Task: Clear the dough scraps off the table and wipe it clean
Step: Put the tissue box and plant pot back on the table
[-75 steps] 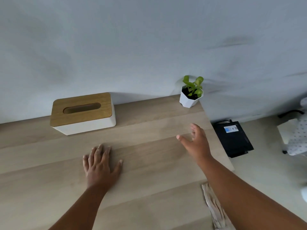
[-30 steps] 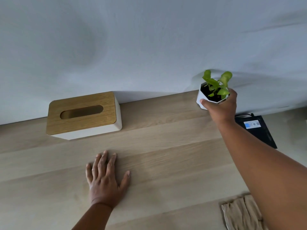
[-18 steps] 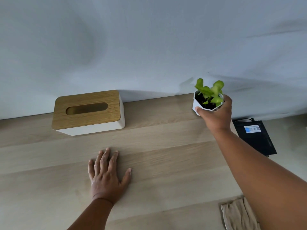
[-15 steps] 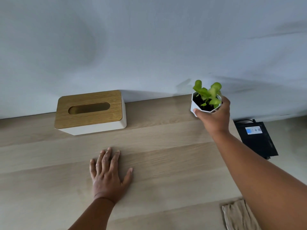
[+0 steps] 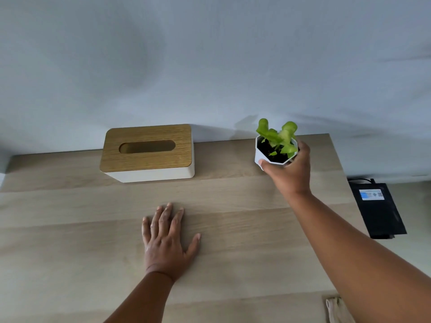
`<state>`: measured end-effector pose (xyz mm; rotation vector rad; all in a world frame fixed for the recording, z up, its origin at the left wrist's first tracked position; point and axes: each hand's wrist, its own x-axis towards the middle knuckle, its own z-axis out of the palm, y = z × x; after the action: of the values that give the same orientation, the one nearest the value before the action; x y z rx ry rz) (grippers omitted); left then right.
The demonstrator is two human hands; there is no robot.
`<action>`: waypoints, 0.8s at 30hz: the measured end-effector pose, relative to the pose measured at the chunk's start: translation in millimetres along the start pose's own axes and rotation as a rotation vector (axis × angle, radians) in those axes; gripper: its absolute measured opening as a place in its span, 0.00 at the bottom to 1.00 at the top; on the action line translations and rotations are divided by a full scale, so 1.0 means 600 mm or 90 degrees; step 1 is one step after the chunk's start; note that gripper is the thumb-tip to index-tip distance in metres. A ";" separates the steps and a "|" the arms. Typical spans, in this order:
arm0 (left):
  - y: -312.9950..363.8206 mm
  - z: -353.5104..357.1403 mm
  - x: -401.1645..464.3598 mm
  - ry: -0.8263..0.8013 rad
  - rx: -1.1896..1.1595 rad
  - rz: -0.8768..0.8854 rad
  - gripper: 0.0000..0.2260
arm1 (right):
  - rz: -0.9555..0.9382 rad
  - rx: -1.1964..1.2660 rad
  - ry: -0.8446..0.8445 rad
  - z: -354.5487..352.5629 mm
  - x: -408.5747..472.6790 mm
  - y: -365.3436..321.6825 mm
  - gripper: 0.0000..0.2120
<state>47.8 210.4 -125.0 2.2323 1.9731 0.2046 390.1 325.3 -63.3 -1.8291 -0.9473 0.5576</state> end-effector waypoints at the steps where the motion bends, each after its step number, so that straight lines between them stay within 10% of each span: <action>1: 0.000 0.000 0.000 0.001 -0.002 -0.001 0.35 | -0.005 0.001 -0.006 0.007 -0.002 -0.002 0.38; 24: 0.003 -0.004 -0.001 0.001 -0.016 -0.003 0.35 | -0.043 0.064 -0.117 0.147 -0.054 -0.066 0.39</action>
<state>49.2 209.7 -122.3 2.2121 1.9656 0.2305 293.1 356.8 -66.2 -1.6712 -1.0809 0.7280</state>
